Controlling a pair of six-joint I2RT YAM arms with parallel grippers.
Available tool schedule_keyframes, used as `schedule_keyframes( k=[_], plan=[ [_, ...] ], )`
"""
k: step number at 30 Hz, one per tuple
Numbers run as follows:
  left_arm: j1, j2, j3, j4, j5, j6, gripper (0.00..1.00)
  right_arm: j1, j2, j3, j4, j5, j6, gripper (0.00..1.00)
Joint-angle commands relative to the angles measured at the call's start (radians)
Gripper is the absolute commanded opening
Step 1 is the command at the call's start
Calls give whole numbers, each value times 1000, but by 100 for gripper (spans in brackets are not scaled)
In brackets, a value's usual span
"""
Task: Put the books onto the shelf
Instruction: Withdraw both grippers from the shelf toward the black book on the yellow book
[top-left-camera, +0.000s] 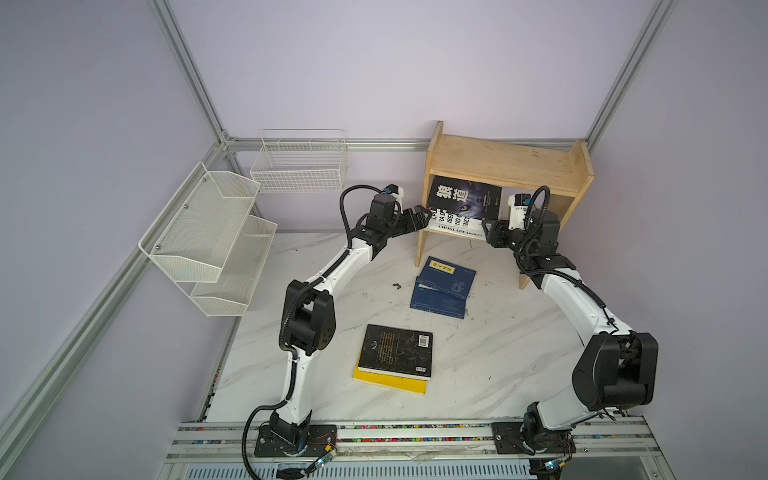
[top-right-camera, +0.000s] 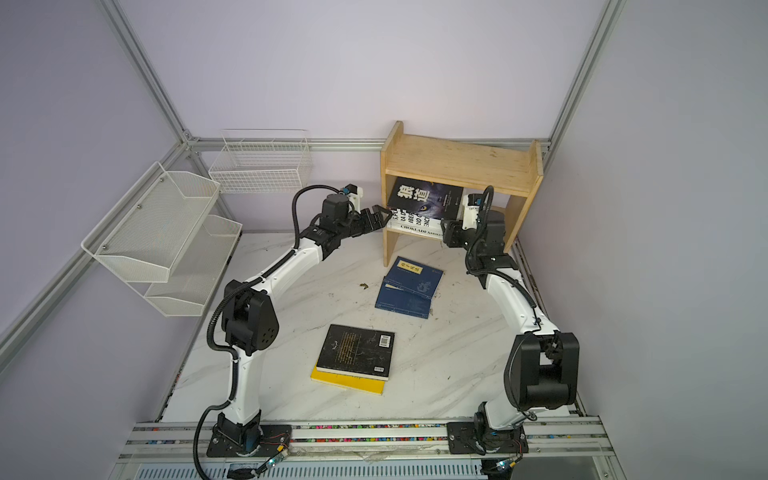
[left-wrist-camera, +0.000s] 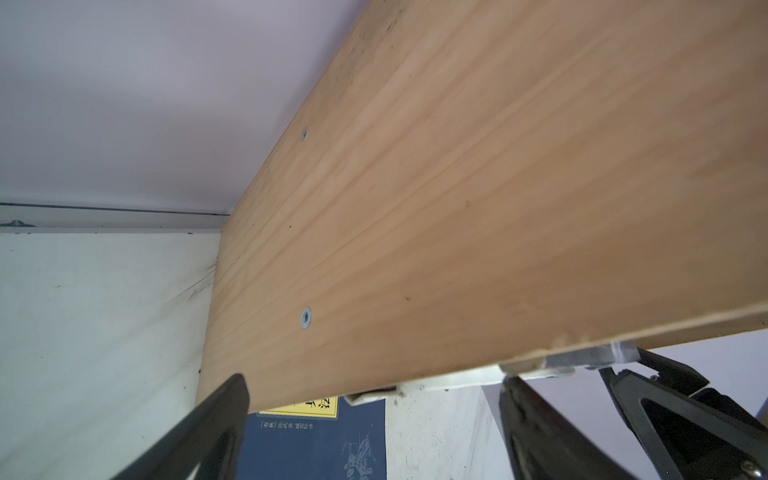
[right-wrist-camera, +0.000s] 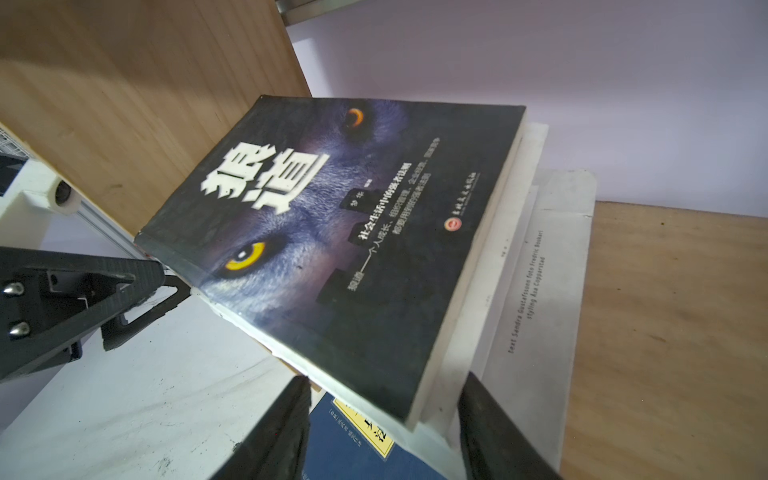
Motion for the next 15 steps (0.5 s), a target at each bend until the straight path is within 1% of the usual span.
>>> schedule_keyframes(
  k=[1,4,10,15],
  plan=[
    [4,-11,76,65,17,-33,90,11,-40,-8,23,-10,-3,58],
    [5,-11,76,66,13,-46,89,11,-40,-8,25,-11,-4,58],
    [8,-2,77,75,-7,-86,83,11,-34,0,23,-12,-5,58],
    [11,5,77,88,-12,-119,81,11,-29,3,20,-12,-4,59]
  ],
)
